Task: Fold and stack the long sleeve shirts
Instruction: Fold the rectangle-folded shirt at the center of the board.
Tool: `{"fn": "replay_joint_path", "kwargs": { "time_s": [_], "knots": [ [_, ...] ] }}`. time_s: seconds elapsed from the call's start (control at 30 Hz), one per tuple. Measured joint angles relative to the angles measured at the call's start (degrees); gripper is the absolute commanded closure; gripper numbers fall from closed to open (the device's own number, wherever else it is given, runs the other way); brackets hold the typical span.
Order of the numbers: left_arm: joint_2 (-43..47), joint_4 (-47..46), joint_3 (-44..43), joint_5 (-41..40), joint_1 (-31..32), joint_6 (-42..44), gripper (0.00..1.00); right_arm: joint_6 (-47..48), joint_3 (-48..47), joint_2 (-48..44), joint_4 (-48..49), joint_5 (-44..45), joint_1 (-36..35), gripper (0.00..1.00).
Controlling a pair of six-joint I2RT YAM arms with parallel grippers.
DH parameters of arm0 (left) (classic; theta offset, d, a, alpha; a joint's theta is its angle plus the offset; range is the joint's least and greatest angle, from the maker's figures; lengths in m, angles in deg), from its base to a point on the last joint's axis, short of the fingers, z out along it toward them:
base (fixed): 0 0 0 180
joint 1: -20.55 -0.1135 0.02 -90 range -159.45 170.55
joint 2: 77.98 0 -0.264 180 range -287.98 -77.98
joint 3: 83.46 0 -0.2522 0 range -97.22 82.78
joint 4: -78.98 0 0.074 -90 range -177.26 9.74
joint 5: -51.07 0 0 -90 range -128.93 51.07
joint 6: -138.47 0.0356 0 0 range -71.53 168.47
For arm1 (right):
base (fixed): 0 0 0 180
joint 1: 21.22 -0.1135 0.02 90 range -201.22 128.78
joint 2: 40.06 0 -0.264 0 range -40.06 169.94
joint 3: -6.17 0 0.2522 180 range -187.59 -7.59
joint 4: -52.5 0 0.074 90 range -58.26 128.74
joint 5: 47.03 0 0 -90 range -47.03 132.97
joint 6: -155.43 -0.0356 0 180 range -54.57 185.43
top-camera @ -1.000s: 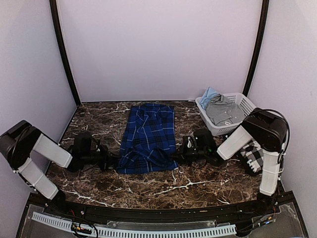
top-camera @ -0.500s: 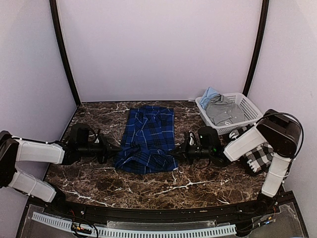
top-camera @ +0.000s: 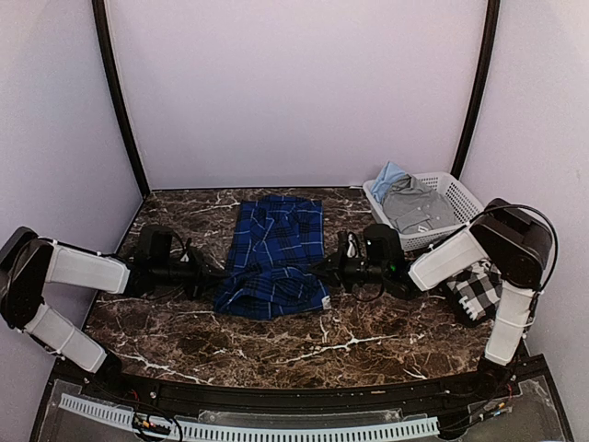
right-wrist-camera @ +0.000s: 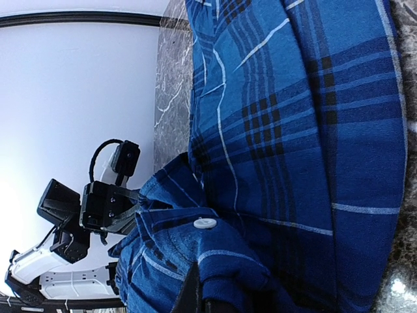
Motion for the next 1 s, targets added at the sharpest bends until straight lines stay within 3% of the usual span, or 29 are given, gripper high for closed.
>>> {"fn": "replay_joint_path", "kwargs": {
  "time_s": [0.6,0.73,0.87,1.0],
  "knots": [
    [-10.8,-5.1,-0.4,4.7,-0.9,3.0,0.98,-2.3,5.2,1.7,2.1,0.7,0.3,1.00],
    [-10.9,-5.1,-0.5,4.8,-1.0,3.5,0.85,-2.3,5.2,1.7,2.5,0.7,0.3,0.99],
    [-10.9,-4.7,-1.0,4.9,-1.1,4.5,0.60,-2.1,5.3,1.7,2.6,1.0,0.3,0.76],
    [-10.6,-2.3,-3.0,4.8,-1.4,7.1,0.43,-2.0,6.1,0.7,2.5,1.4,0.4,0.60]
  ]
}}
